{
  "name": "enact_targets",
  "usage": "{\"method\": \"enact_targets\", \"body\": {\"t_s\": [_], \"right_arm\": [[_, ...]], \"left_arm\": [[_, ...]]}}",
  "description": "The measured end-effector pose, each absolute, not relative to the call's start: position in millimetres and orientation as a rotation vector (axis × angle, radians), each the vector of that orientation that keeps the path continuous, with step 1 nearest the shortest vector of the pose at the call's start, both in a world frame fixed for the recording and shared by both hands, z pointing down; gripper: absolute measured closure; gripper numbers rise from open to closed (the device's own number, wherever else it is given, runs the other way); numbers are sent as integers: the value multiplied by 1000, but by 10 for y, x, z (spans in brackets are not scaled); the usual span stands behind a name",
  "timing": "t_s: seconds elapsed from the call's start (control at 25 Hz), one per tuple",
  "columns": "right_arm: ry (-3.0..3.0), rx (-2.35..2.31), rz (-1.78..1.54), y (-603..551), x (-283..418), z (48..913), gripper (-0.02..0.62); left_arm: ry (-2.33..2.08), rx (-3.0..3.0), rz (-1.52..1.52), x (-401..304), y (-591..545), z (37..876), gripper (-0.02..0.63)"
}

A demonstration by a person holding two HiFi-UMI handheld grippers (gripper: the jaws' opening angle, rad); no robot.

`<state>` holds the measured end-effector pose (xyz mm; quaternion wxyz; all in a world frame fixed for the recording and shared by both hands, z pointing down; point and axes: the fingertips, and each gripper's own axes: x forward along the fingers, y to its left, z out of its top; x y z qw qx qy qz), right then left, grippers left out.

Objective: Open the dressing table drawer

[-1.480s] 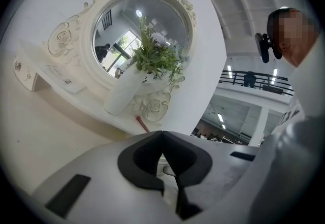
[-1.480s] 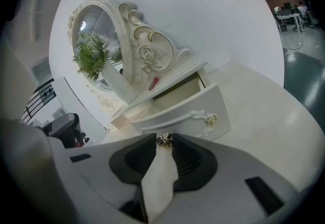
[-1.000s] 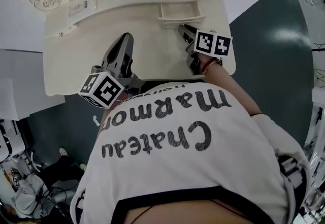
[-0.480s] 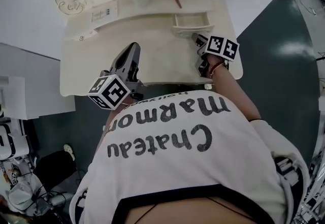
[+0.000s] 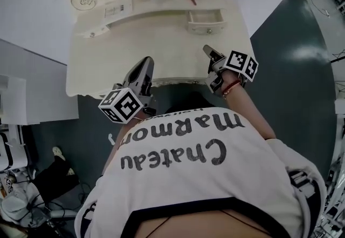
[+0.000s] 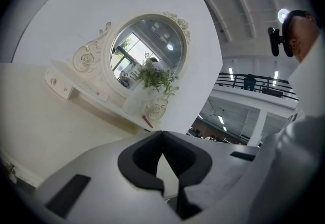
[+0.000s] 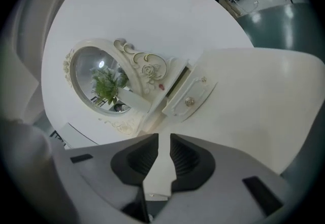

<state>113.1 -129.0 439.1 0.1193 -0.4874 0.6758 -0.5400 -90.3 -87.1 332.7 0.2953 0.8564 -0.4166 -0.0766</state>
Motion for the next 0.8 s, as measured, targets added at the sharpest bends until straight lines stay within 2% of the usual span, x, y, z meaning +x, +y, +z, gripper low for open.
{"method": "enact_targets", "body": {"t_s": [0.36,0.8], "right_arm": [[2199,-1408,-1490,-720,582,4170,522],[2594,-1575,-996,-574,458,3591,521]], "left_arm": [[-1125,2225,-177,-1062,-486,3558,583],[-1132,2219,-210,-1051,-335,3504,583]]}}
